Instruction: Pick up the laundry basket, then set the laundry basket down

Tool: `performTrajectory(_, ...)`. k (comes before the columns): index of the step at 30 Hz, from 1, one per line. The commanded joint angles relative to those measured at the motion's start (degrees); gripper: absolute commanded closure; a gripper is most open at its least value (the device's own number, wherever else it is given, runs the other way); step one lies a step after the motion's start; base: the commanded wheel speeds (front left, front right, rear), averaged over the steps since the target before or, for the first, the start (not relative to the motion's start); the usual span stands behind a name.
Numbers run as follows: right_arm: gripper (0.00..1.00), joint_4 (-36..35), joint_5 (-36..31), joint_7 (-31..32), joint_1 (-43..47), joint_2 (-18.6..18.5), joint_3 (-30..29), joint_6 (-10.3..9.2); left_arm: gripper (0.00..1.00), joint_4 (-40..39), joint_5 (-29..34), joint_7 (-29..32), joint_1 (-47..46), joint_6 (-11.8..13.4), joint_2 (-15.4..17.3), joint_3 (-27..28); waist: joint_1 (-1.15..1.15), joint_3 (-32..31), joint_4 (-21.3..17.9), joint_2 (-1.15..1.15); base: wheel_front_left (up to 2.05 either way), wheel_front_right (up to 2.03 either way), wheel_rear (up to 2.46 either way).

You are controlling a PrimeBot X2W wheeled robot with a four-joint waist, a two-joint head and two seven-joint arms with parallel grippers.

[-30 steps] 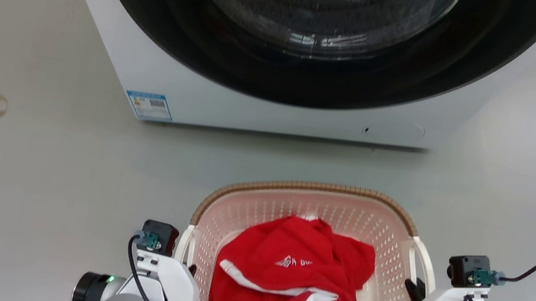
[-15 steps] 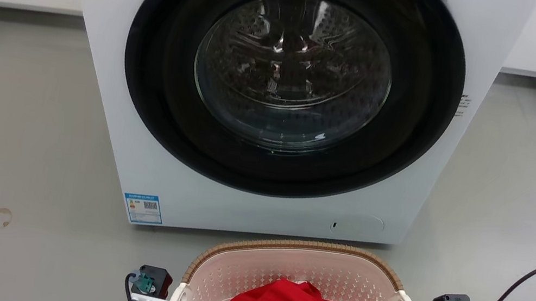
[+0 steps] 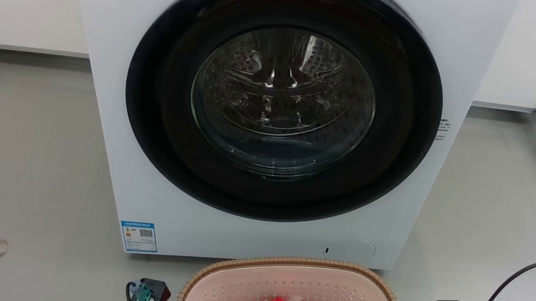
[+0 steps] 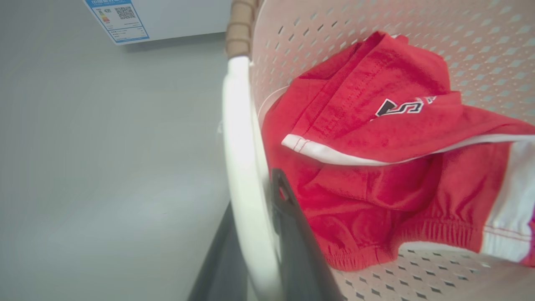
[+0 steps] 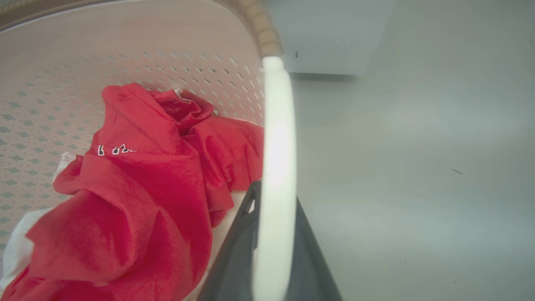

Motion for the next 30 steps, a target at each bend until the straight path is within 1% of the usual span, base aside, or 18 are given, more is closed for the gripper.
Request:
performTrajectory(1,1.0,0.0,0.3,-0.7,-1.7,-2.7,0.2,-0.22,1.0,0.2,0.4,0.7,-0.4,-0.9,2.6,0.4,0.0,-0.1,-0.1,0.0,0.0,0.0,0.0)
performTrajectory(12,1.0,0.2,3.6,0.7,-1.0,-2.7,2.3,-0.22,1.0,0.0,-0.2,2.9,-0.4,-0.6,2.6,-1.4,0.0,-0.2,-0.4,0.0,0.0,0.0,0.0)
performTrajectory(21,1.0,0.1,5.4,0.4,-1.3,-2.7,3.9,-0.22,1.0,0.0,-1.0,3.1,-0.6,-0.1,2.6,-2.2,0.0,0.1,-0.1,0.0,0.0,0.0,0.0)
performTrajectory(30,1.0,-0.1,7.0,-0.1,-1.7,-2.7,5.6,-0.22,1.0,0.4,-1.5,3.0,-1.3,-0.2,2.6,-2.8,0.0,0.4,0.4,0.0,0.0,0.0,0.0)
